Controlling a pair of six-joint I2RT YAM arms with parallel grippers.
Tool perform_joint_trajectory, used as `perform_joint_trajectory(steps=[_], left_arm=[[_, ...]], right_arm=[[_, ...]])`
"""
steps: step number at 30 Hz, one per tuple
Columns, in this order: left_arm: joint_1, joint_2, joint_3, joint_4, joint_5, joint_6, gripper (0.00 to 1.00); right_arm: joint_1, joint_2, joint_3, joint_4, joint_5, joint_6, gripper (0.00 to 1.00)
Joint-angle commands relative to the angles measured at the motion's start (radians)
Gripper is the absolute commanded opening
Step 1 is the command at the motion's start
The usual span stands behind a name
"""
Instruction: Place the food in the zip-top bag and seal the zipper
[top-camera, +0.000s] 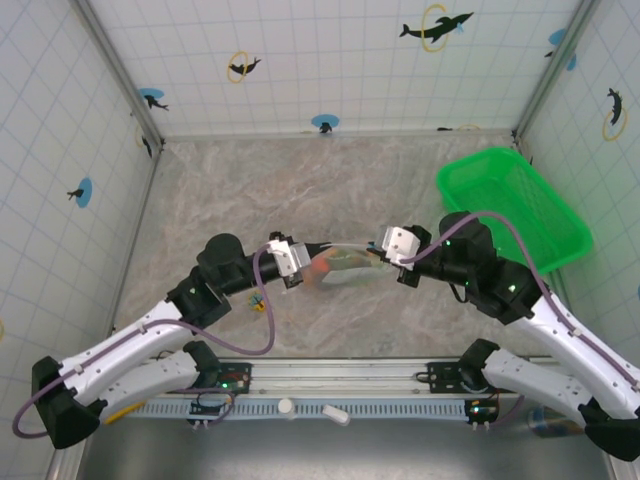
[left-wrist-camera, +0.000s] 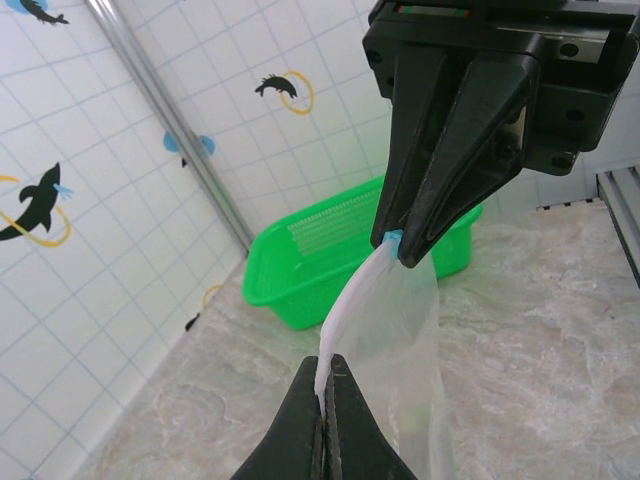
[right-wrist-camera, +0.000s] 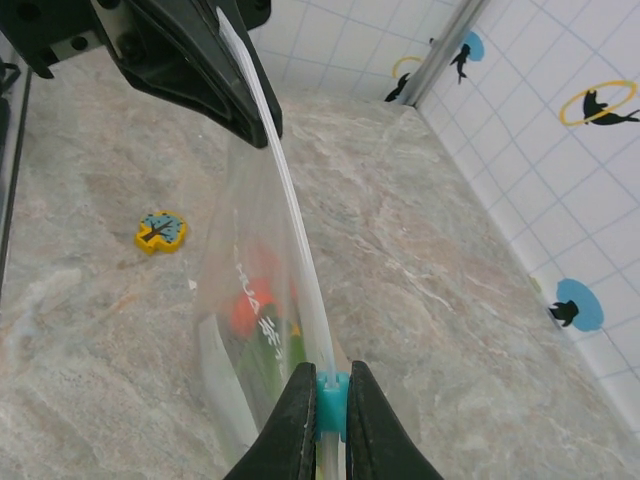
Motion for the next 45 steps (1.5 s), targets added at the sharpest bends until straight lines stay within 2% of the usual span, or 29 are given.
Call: perform_joint_trajectory(steps=[1, 29, 45], left_arm=[[0.004, -0.045, 0.012, 0.07, -0.056, 0.008, 0.0], [0.007, -0.092, 0.045, 0.067, -0.168, 0.038, 0.0], [0.011, -0.127, 0.041, 0.083, -0.233, 0.066, 0.0]], right_arm=[[-0.03, -0.035, -0.028, -0.036, 0.082, -0.005, 0.03], [-0.131, -0.123, -0.067, -0.092, 0.072, -0.021, 0.02], [-0.155, -0.132, -0.029, -0.161, 0.129, -0.045, 0.02]])
